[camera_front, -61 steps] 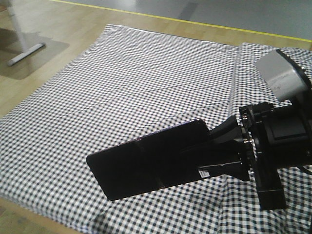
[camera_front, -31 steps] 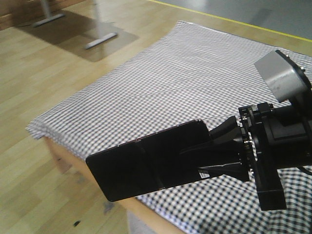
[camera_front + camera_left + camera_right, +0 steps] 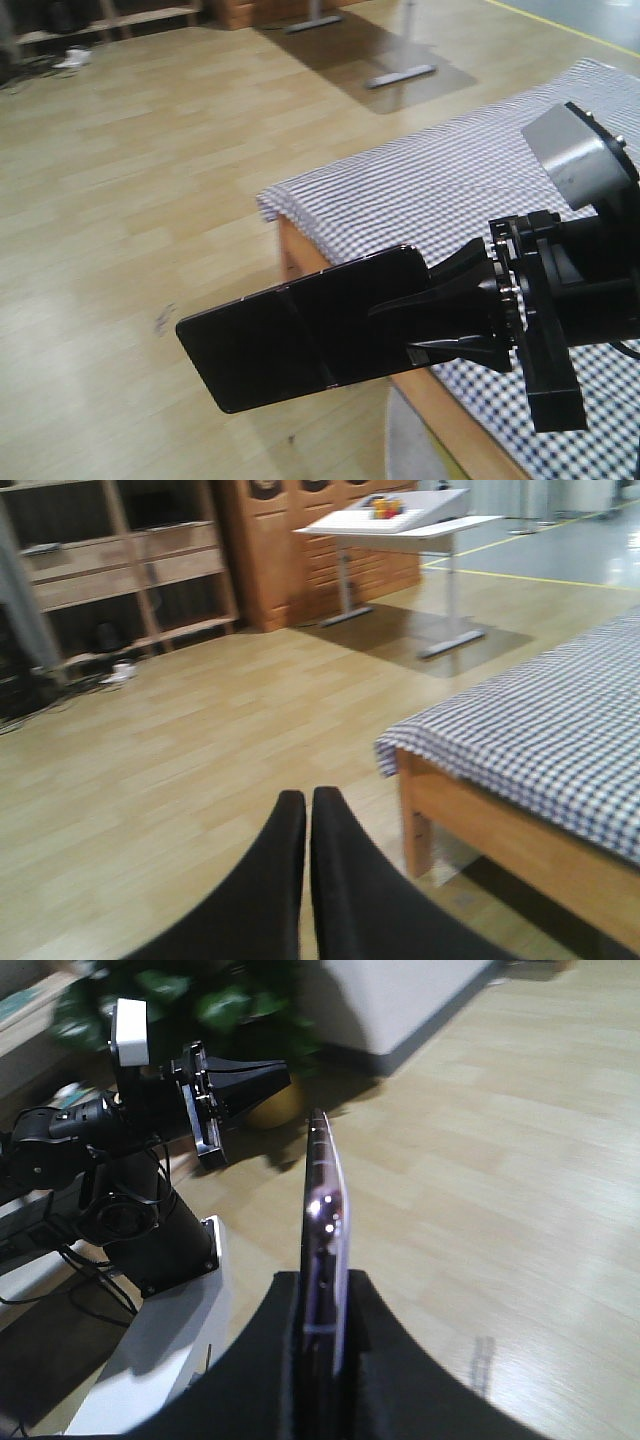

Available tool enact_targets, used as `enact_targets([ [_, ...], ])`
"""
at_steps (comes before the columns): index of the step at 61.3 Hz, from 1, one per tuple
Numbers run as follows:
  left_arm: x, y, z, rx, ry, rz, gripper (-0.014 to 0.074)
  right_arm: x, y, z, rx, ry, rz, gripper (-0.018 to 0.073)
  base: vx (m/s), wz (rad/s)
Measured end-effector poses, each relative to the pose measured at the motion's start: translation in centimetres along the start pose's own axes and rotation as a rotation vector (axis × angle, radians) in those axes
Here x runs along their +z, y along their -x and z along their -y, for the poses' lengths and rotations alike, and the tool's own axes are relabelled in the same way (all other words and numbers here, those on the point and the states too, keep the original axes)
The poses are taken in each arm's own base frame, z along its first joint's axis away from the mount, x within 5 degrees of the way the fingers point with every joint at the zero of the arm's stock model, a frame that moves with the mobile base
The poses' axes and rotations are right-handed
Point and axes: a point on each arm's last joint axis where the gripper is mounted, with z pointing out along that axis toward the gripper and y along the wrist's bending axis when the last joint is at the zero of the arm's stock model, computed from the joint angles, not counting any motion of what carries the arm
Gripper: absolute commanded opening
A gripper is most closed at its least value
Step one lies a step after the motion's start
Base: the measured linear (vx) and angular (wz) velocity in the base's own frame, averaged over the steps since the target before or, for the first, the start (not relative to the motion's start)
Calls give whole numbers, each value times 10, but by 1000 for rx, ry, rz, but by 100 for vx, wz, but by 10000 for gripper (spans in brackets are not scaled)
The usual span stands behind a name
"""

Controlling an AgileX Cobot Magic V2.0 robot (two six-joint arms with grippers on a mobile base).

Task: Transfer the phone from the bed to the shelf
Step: 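Drive the base away from the bed holding the phone in the right gripper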

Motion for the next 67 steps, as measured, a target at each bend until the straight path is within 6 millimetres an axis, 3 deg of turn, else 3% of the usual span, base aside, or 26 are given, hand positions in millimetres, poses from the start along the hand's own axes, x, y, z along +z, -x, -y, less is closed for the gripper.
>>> enact_targets([
  [37,0,0,0,0,0,0,1,0,0,0,0,1,0,-3,-19,63],
  [67,0,0,0,0,0,0,1,0,0,0,0,2,-1,-3,-8,26],
])
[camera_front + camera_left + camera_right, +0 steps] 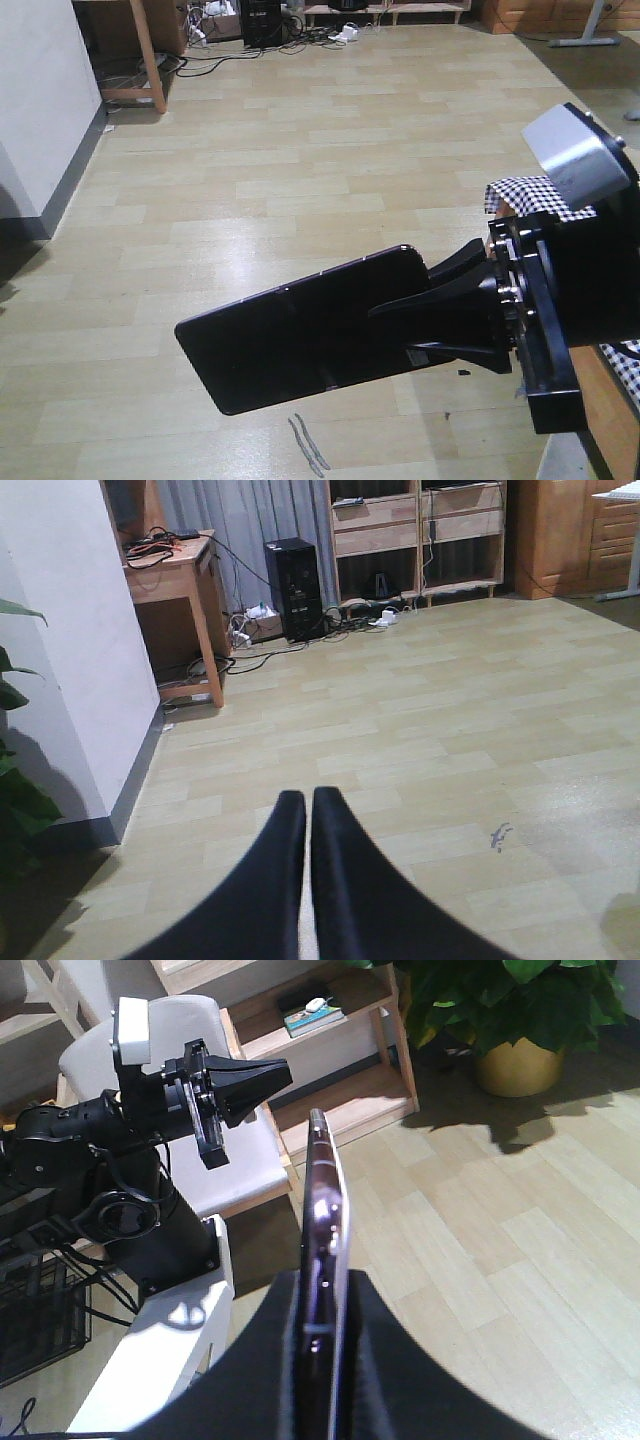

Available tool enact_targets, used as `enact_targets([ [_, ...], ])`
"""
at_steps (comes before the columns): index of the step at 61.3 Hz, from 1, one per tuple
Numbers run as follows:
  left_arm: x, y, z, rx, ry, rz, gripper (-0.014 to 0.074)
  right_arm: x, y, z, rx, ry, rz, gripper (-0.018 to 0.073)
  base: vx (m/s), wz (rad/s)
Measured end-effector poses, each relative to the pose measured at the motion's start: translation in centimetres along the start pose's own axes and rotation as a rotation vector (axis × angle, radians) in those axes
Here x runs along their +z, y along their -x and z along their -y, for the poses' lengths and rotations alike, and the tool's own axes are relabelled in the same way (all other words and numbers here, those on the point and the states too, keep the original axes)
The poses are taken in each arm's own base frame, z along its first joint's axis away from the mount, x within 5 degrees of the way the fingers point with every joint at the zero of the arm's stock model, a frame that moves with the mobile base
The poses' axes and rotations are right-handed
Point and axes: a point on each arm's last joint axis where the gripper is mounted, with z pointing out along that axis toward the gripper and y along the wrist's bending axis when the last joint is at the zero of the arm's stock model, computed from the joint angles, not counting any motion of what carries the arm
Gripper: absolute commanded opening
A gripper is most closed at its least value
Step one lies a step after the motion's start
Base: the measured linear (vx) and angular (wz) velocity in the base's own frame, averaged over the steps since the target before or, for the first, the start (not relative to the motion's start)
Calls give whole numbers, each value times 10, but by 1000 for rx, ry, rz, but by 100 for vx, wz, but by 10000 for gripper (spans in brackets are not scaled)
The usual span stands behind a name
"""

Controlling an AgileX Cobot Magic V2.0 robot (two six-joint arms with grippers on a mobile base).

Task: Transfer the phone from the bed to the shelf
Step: 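Drive the base away from the bed holding the phone in the right gripper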

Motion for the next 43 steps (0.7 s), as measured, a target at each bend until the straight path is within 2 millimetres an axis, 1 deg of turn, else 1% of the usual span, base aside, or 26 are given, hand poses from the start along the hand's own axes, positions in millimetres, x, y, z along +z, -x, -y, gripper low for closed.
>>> enact_targets([
  [20,0,0,0,0,0,0,1,0,0,0,0,0,0,-3,3,-5],
  [43,0,0,0,0,0,0,1,0,0,0,0,0,0,-3,11,-8],
])
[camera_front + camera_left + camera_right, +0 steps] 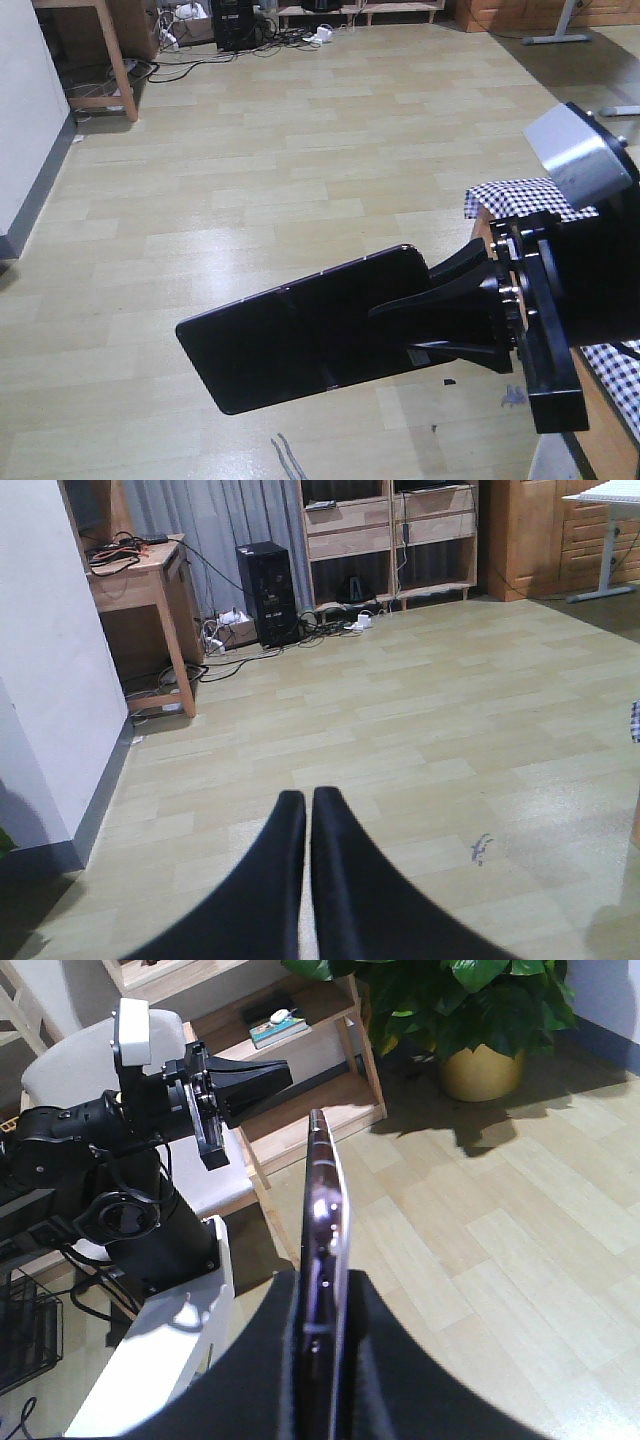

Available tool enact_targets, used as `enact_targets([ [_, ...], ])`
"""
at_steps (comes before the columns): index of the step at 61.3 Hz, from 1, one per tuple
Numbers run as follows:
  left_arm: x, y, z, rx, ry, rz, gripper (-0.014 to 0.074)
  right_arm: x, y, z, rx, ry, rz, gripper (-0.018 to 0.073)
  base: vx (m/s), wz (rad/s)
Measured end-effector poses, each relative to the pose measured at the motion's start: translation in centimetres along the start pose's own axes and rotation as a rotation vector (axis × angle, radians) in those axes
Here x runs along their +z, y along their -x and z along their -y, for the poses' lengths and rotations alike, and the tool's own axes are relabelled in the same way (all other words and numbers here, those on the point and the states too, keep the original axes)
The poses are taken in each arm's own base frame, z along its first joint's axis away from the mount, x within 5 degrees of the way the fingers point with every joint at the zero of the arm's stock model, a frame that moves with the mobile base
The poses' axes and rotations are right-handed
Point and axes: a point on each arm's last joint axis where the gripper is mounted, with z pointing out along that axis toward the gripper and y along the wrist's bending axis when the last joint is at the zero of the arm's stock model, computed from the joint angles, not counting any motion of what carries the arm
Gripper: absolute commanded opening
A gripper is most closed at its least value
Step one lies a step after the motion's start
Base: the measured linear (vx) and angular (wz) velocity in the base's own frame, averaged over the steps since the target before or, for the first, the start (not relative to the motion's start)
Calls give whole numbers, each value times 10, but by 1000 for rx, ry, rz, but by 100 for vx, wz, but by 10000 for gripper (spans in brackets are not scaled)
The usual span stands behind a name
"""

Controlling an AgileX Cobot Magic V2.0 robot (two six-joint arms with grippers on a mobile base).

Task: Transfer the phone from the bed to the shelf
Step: 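Drive the base away from the bed holding the phone in the right gripper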

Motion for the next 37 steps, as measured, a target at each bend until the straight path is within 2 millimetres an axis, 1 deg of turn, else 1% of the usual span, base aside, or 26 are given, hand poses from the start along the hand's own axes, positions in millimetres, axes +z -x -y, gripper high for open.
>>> enact_targets([
  [17,0,0,0,0,0,0,1,0,0,0,0,2,-1,-3,17,5],
  [37,0,0,0,0,0,0,1,0,0,0,0,2,-1,-3,23,-5],
])
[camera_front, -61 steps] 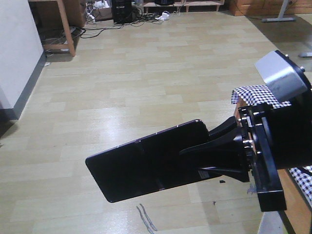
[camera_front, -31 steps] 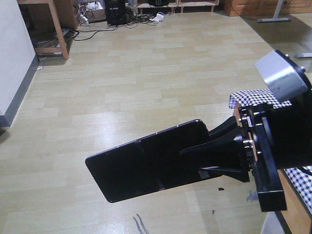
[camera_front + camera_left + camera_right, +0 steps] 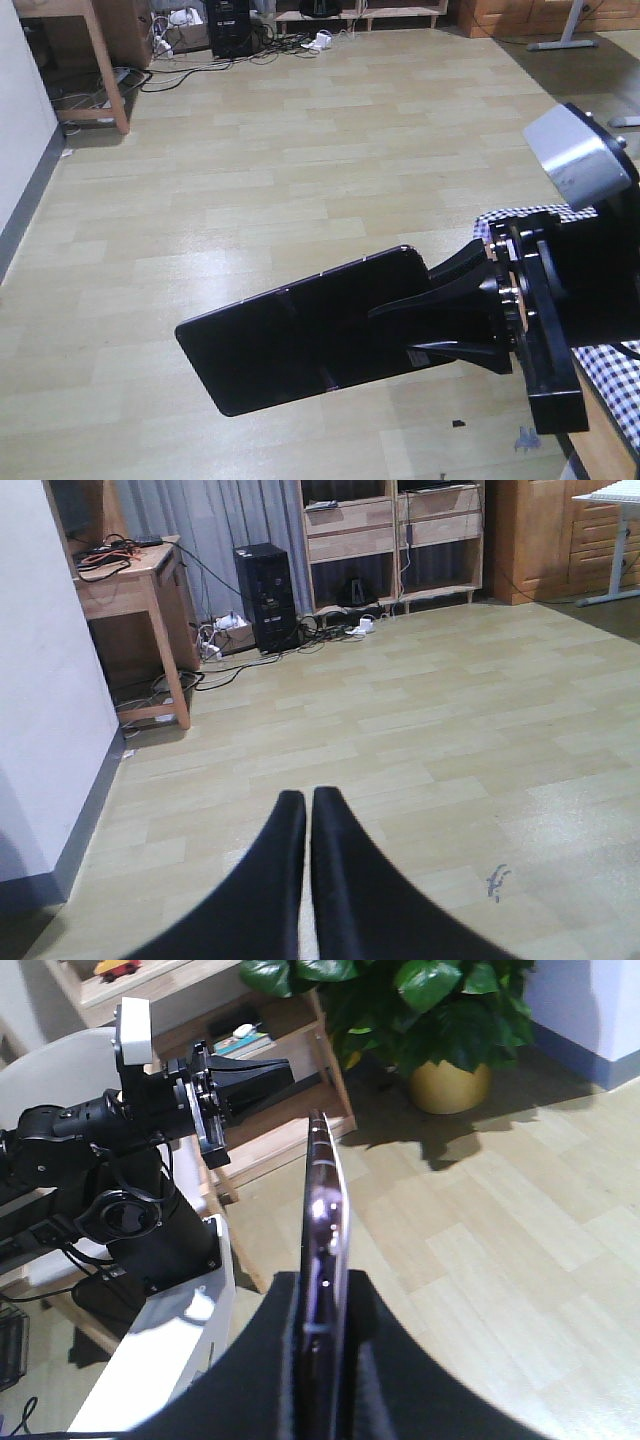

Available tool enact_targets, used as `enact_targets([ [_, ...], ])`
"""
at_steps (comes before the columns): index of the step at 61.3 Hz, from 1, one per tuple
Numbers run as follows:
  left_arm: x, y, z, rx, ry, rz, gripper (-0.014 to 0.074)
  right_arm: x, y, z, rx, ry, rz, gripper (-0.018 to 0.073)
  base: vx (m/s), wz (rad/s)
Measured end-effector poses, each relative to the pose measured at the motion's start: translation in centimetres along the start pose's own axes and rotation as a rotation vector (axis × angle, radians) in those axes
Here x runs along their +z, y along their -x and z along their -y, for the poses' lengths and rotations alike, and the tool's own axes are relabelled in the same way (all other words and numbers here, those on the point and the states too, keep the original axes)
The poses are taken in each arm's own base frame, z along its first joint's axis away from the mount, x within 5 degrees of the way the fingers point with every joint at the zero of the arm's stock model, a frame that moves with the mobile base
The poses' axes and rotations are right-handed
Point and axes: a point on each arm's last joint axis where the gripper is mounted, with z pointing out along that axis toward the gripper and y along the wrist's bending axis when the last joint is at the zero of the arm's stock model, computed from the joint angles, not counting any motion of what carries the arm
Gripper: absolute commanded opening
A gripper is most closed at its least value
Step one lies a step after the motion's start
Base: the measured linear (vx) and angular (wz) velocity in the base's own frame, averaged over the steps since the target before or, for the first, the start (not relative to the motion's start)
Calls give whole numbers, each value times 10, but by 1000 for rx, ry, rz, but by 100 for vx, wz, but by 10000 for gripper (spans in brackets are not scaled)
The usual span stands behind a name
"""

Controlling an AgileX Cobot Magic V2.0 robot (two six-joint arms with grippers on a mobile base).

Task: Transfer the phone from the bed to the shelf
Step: 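Drive the base away from the bed holding the phone in the right gripper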

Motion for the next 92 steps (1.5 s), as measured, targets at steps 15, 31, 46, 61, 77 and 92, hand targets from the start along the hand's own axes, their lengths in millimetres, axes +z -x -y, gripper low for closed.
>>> enact_targets([
  [15,0,0,0,0,0,0,1,0,0,0,0,0,0,-3,26,-8],
  [31,0,0,0,0,0,0,1,0,0,0,0,0,0,-3,27,-7],
  [46,0,0,0,0,0,0,1,0,0,0,0,0,0,-3,28,-1],
  [61,0,0,0,0,0,0,1,0,0,0,0,0,0,-3,30,9],
  [77,0,0,0,0,0,0,1,0,0,0,0,0,0,-2,31,10],
  [92,0,0,0,0,0,0,1,0,0,0,0,0,0,-2,33,8],
])
